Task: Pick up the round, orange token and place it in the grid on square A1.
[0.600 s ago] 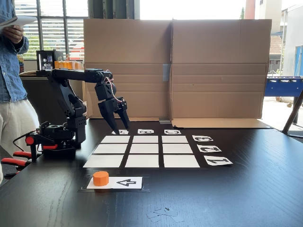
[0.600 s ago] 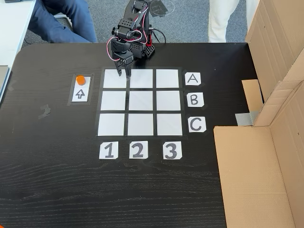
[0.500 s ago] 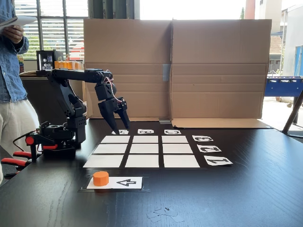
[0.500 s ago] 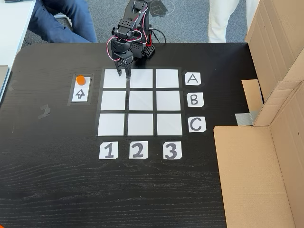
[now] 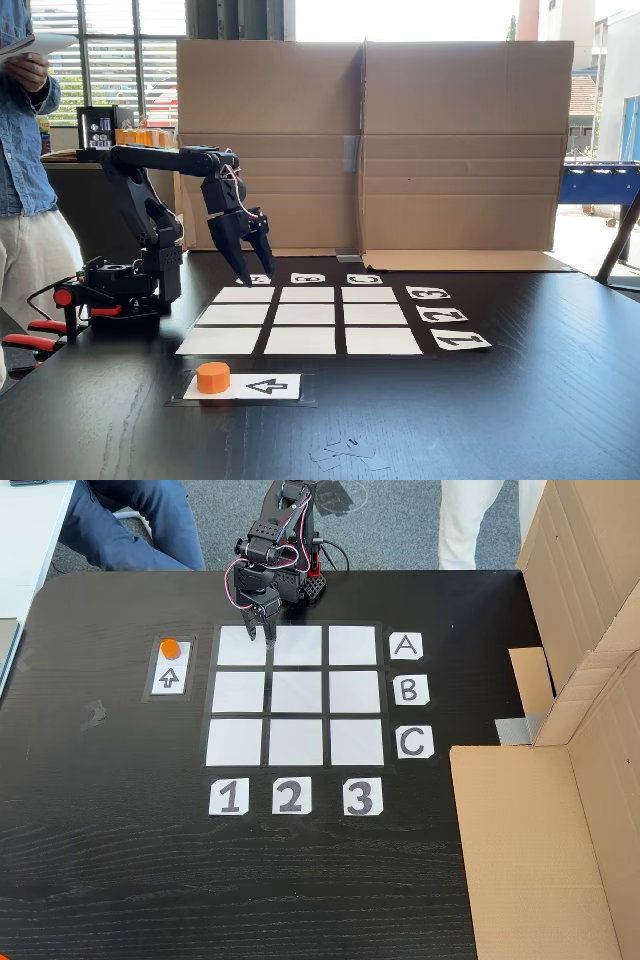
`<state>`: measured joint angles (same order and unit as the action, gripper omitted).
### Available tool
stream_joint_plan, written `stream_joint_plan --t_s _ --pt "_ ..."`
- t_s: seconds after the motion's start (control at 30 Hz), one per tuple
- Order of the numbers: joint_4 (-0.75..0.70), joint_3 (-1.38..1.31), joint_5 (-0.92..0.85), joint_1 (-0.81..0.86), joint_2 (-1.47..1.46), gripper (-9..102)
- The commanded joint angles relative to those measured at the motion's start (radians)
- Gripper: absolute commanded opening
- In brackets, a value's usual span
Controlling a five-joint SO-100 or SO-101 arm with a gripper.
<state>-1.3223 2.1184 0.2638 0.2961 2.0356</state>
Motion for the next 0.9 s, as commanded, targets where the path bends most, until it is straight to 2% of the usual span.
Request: stream_joint_plan --t_s 0.0,0.33,0.87 --pt "-0.003 -0.037 -0.011 0.006 -0.002 20" --pt "-0.02 -0.084 -0.009 0.04 -0.012 20" --pt "-0.141 -0.577 -0.051 0.531 -0.359 20"
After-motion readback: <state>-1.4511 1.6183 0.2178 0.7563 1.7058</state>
